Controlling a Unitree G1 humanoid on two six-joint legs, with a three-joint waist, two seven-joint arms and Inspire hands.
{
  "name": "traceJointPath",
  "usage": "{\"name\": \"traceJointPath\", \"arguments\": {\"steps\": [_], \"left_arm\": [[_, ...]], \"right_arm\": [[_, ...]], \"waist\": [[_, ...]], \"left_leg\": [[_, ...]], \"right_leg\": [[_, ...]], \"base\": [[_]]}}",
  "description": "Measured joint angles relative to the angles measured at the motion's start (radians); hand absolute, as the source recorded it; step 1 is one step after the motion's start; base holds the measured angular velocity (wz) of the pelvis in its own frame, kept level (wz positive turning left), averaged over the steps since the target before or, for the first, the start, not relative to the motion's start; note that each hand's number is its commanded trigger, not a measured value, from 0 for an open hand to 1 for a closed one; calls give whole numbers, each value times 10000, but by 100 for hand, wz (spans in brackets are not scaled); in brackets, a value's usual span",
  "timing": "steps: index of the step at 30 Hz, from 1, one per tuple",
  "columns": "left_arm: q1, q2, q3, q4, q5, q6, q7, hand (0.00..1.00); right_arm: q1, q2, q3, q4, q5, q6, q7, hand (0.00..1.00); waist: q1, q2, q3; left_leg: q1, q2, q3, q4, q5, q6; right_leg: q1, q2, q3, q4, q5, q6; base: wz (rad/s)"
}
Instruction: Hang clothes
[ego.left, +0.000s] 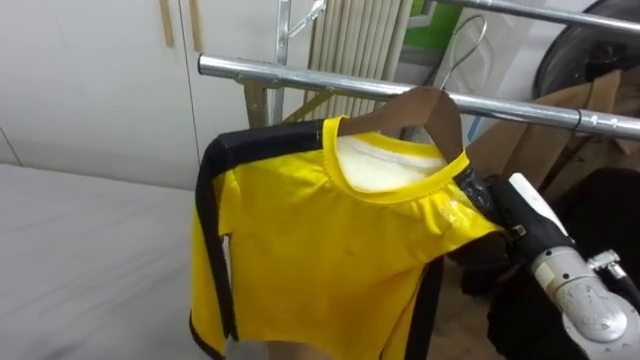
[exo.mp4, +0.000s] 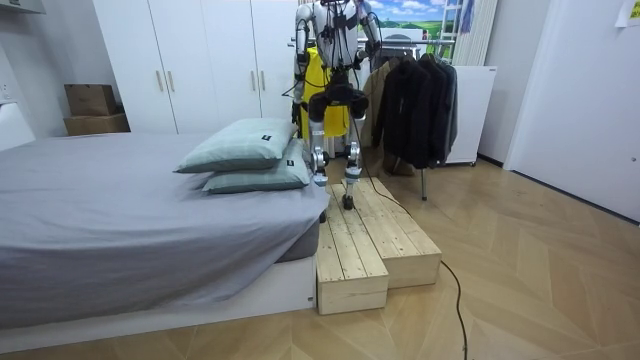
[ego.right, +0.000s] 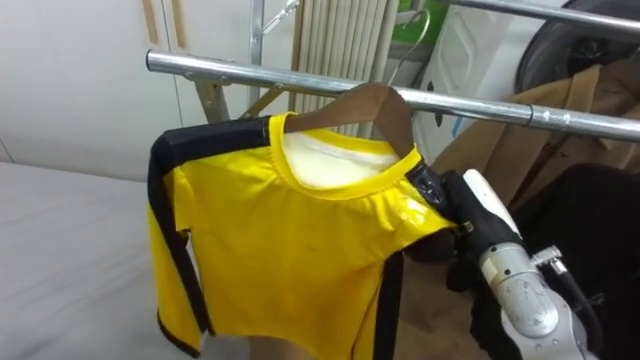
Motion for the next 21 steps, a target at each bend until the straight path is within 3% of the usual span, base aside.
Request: {"name": "traceJointPath", "arguments": {"steps": [7, 10, 21], "left_arm": [[-22, 7, -21, -13, 326, 5, 142, 0], [-22, 6, -46, -12, 331, 35, 142, 0], [-72, 26, -74, -321, 430, 211, 102, 0]], "right_arm": [[-115, 0, 124, 1305, -747, 24, 0, 100], [-114, 20, 387, 1991, -1018, 248, 0, 100], [-115, 184, 383, 2258, -1689, 370, -623, 100]], "waist": [[10, -5, 1], [47, -6, 1], [44, 35, 15]], "left_leg": [[-123, -3, -179, 21, 0, 0], [-128, -5, -197, 18, 0, 1], [-109, 2, -216, 88, 1, 2]], "right_leg": [[-39, -16, -197, -29, -3, 3], [-43, -15, -177, -41, -19, 21], [40, -10, -167, -65, -36, 26]], "base": [[6], [0], [0]]}}
